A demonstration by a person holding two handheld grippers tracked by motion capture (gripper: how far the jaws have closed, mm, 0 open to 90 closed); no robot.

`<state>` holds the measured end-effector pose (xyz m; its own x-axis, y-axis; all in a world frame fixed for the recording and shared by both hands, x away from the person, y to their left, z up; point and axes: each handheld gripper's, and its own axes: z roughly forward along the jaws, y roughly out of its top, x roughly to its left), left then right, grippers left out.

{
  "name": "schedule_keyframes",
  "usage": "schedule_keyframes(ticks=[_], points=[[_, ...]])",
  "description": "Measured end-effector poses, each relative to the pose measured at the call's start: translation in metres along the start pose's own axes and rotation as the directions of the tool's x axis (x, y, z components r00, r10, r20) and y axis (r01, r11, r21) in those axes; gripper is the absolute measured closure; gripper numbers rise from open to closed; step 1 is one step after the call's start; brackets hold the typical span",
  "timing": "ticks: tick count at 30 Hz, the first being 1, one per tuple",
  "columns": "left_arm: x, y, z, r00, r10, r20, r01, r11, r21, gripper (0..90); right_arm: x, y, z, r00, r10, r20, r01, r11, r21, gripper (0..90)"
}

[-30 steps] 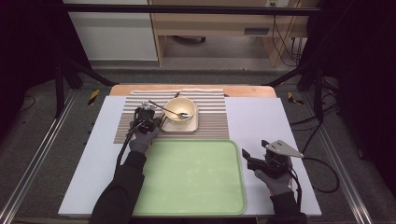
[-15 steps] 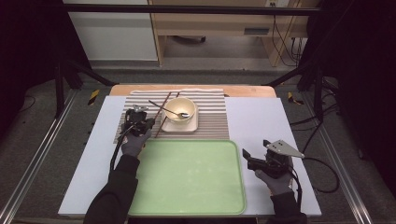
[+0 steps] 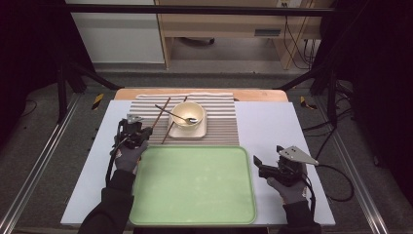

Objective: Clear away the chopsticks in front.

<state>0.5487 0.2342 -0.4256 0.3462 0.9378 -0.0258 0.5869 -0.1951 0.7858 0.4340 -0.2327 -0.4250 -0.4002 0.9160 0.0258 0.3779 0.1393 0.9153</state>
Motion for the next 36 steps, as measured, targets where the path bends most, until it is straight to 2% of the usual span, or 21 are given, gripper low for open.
schedule_keyframes(ticks=[12,18,28,36], points=[[-0.005,-0.013,-0.034,0.9999,-0.009,0.013,0.010,0.9988,-0.047,85.0,-0.001,0.001,-0.001,1.0000,0.004,0.007,-0.004,1.000,0.005,7.7],[-0.006,-0.029,-0.049,0.9999,-0.014,0.009,0.015,0.9990,-0.043,85.0,-0.001,0.001,-0.002,1.0000,0.005,0.008,-0.005,1.000,0.005,7.6],[-0.016,-0.051,-0.074,0.9999,-0.009,0.013,0.010,0.9989,-0.047,84.9,-0.002,0.001,-0.003,0.9999,0.005,0.011,-0.005,1.000,0.003,7.3],[-0.014,-0.063,-0.079,0.9997,-0.025,0.000,0.024,0.9991,-0.033,84.9,-0.002,0.000,-0.002,0.9999,0.003,0.012,-0.003,1.000,0.008,7.3]])
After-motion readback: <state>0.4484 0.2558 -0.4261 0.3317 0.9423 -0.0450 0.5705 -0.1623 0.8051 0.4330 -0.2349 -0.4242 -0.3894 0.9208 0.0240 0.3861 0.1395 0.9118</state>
